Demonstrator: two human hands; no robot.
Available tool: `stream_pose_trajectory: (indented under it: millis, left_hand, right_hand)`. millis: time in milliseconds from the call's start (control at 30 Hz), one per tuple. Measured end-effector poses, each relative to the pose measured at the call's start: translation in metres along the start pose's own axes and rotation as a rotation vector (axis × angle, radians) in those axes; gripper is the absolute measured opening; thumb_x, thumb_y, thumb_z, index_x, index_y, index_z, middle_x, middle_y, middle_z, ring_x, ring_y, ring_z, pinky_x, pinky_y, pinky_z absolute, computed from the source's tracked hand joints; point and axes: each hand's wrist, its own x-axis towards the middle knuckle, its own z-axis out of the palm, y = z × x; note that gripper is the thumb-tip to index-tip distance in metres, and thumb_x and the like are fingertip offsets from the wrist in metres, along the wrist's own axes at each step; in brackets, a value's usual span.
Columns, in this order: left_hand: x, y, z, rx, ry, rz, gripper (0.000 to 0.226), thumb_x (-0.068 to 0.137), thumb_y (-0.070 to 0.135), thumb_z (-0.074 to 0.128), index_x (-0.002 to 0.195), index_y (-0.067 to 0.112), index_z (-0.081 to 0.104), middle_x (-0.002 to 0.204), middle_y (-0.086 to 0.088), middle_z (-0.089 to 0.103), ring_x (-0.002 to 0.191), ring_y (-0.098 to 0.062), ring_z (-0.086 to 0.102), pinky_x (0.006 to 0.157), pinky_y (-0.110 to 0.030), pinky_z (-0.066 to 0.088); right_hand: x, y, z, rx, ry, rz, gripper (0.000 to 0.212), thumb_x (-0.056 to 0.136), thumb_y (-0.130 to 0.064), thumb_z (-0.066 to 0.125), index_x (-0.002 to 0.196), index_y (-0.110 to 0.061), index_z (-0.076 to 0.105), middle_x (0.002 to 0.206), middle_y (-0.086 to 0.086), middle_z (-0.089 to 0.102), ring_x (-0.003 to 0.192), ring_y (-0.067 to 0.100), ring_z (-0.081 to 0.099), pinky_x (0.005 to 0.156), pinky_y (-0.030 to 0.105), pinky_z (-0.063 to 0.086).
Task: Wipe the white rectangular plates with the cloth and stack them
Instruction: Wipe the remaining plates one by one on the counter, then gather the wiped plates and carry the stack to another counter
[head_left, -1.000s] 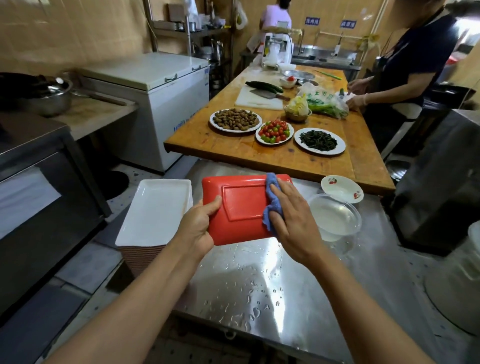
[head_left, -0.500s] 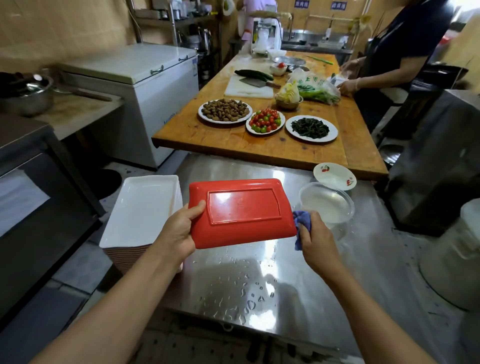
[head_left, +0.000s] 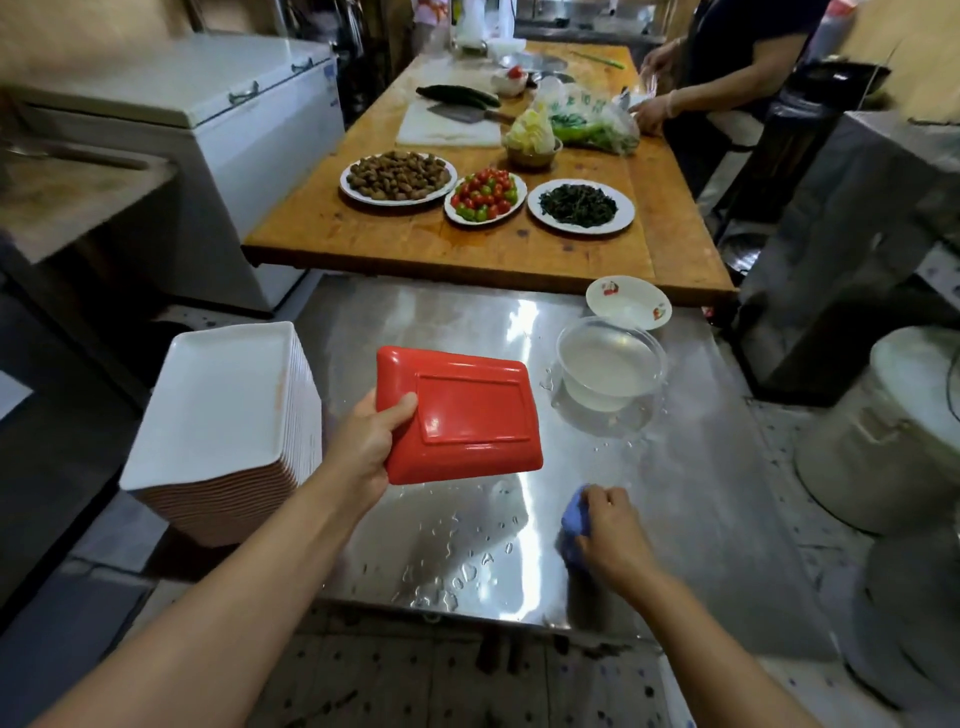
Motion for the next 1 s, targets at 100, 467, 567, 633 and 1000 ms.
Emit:
stream_pose_trajectory:
  millis: [100, 467, 567, 633, 1000]
  left_hand:
    - [-0.003, -0.001, 0.003, 0.041, 0.0, 0.007, 0.017, 0.093, 0.004, 0.051, 0.098, 0.018, 0.06, 0.079, -0.002, 0.07, 0.063, -0.011, 0.069, 0.054, -0.026, 0.057]
    - [-0.026, 0.034, 0.007, 0.114, 0.024, 0.136, 0.018, 0.093, 0.007, 0.052, 0.107, 0.014, 0.061, 0.094, -0.008, 0.068, 0.085, -0.023, 0.065, 0.086, -0.042, 0.052]
    - [-0.036, 0.05, 0.002, 0.209, 0.047, 0.248, 0.022, 0.093, 0.011, 0.055, 0.114, 0.016, 0.06, 0.1, -0.007, 0.07, 0.091, -0.023, 0.067, 0.089, -0.042, 0.052]
    - [-0.043, 0.06, 0.0, 0.327, 0.099, 0.367, 0.019, 0.092, 0.014, 0.057, 0.106, 0.026, 0.062, 0.1, -0.004, 0.071, 0.093, -0.022, 0.068, 0.088, -0.041, 0.053]
    - [-0.083, 0.091, -0.032, 1.281, 0.396, 1.014, 0.013, 0.086, 0.014, 0.066, 0.097, 0.008, 0.067, 0.089, -0.007, 0.068, 0.082, -0.027, 0.063, 0.065, -0.038, 0.053]
  right_hand:
    - [0.002, 0.0, 0.001, -0.012, -0.032, 0.0, 0.053, 0.085, -0.014, 0.057, 0.135, -0.012, 0.037, 0.137, 0.012, 0.036, 0.123, 0.029, 0.04, 0.099, 0.033, 0.039]
    - [0.004, -0.072, -0.059, 0.055, 0.137, -0.266, 0.059, 0.091, -0.026, 0.057, 0.141, -0.013, 0.03, 0.143, 0.011, 0.029, 0.131, 0.026, 0.034, 0.104, 0.034, 0.033]
    - [0.0, -0.099, -0.079, 0.083, 0.178, -0.371, 0.058, 0.091, -0.028, 0.057, 0.141, -0.014, 0.031, 0.143, 0.009, 0.031, 0.131, 0.023, 0.036, 0.105, 0.03, 0.03]
    - [-0.002, -0.118, -0.092, 0.127, 0.186, -0.43, 0.056, 0.092, -0.03, 0.057, 0.14, -0.014, 0.032, 0.142, 0.008, 0.034, 0.128, 0.021, 0.04, 0.103, 0.028, 0.032]
    - [-0.014, -0.223, -0.123, 0.782, -0.063, -0.468, 0.035, 0.099, -0.043, 0.033, 0.114, -0.017, 0.051, 0.102, 0.004, 0.061, 0.089, 0.014, 0.06, 0.075, 0.028, 0.05]
